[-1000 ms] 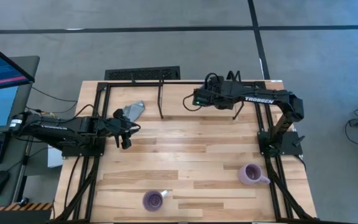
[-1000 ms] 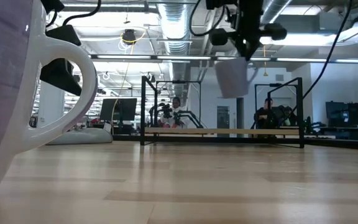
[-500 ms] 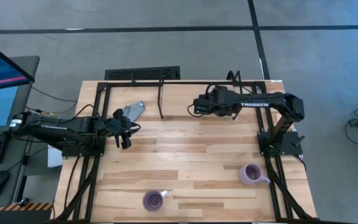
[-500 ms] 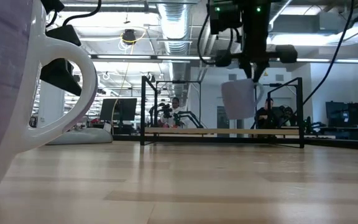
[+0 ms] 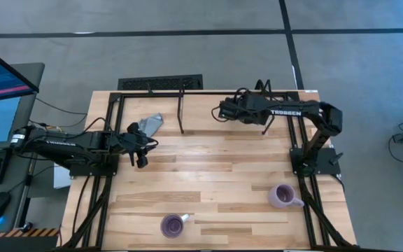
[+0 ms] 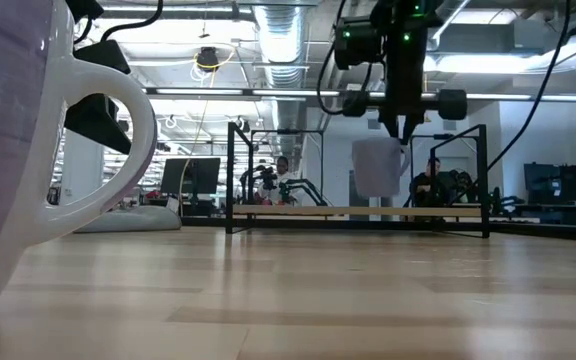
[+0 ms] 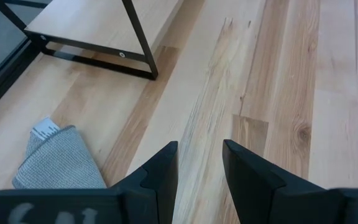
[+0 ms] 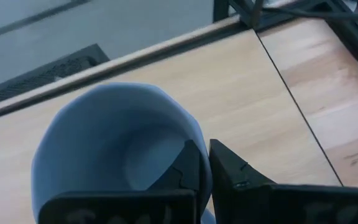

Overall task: Stack small to large cups/mugs on shelf
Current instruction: Put the blue cup on the shelf

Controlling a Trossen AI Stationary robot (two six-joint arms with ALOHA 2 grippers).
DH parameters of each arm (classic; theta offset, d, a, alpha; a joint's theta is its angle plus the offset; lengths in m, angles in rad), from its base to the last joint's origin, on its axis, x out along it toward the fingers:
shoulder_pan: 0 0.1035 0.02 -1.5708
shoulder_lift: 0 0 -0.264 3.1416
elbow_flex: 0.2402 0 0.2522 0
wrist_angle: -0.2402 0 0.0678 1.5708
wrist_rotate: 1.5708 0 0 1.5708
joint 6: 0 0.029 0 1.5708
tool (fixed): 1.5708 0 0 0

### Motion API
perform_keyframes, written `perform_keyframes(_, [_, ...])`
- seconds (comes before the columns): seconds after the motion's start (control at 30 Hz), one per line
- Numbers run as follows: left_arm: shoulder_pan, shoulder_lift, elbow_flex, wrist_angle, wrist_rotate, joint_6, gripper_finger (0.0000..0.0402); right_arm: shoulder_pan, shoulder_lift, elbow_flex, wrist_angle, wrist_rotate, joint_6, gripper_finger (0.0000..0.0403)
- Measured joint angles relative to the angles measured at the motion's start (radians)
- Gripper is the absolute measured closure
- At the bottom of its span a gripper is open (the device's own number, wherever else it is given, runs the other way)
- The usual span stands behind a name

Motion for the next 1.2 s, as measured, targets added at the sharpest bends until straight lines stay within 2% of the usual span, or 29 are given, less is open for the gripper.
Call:
perform_keyframes(0.5, [0.0, 0.0, 0.0, 0.0, -0.001, 0.0, 0.0283, -0.111, 0.0, 0.0, -0.056, -0.067, -0.025, 0.0377])
perform_keyframes(1.2, [0.0, 0.0, -0.031, 0.028, -0.004, 0.0, 0.0283, -0.152, 0.058, 0.006, -0.065, -0.099, -0.019, 0.0368])
